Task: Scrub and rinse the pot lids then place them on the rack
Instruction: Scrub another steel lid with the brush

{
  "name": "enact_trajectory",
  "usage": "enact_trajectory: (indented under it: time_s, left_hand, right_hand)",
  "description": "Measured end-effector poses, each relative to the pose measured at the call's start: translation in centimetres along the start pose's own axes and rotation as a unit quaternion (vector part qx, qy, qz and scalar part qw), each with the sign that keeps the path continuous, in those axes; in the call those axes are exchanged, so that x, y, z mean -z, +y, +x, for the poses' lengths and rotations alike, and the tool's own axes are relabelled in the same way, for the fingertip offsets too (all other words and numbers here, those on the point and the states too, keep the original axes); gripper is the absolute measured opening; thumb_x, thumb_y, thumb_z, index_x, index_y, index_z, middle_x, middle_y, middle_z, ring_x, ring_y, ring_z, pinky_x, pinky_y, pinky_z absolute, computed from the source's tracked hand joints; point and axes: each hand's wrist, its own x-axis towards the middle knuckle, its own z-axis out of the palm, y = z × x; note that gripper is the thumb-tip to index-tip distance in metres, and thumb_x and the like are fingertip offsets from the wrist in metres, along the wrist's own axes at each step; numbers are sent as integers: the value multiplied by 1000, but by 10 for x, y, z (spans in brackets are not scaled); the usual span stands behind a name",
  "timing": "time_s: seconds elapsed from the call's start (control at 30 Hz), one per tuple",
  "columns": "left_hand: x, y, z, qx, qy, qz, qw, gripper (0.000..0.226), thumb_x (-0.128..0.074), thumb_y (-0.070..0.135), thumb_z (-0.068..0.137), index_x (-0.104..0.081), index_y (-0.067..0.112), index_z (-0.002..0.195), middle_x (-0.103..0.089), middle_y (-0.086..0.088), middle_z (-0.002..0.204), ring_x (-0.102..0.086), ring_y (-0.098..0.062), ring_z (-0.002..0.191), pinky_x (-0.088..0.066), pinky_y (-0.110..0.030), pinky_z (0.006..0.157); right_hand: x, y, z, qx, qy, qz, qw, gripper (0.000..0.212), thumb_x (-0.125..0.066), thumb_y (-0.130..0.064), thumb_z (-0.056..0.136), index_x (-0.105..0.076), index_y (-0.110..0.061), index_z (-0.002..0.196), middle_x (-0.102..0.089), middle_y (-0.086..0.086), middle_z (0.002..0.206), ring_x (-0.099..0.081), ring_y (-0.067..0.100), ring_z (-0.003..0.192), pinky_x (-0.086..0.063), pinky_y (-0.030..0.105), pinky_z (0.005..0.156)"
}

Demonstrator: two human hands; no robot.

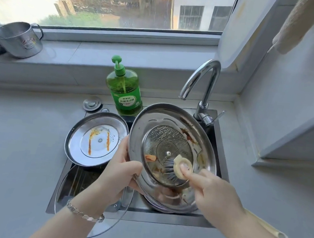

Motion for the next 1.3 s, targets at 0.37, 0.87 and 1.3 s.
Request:
enact_trajectory:
  time_s: [0.37,0.87,1.3]
  left_hand:
    - [-7,-3,-12,20,-53,12,998,80,-48,-3,54,-46,44,119,-67,-14,104,-68,-35,71,-56,-44,52]
    - [1,-1,-15,19,-49,77,996,84,-48,-9,64,-42,51,122,-64,-12,107,-68,-30,71,-54,-39,51]
    - [4,5,-12,51,-39,43,997,77,-46,-1,53,-47,48,113,-70,-12,97,-68,-36,69,-56,-48,54]
  right_hand:
    - [10,38,43,-118,52,-116,985,50,-34,-21,98,-29,-48,141,-42,-4,87,-44,22,69,-29,28,56]
    - [5,51,41,88,80,-229,966,49,-73,6,57,-76,-24,96,-50,2,56,-41,19,33,-19,18,35]
    - [18,48,42,-56,-37,-108,992,41,-38,-28,98,-41,-56,129,-51,-8,88,-54,17,76,-35,26,54]
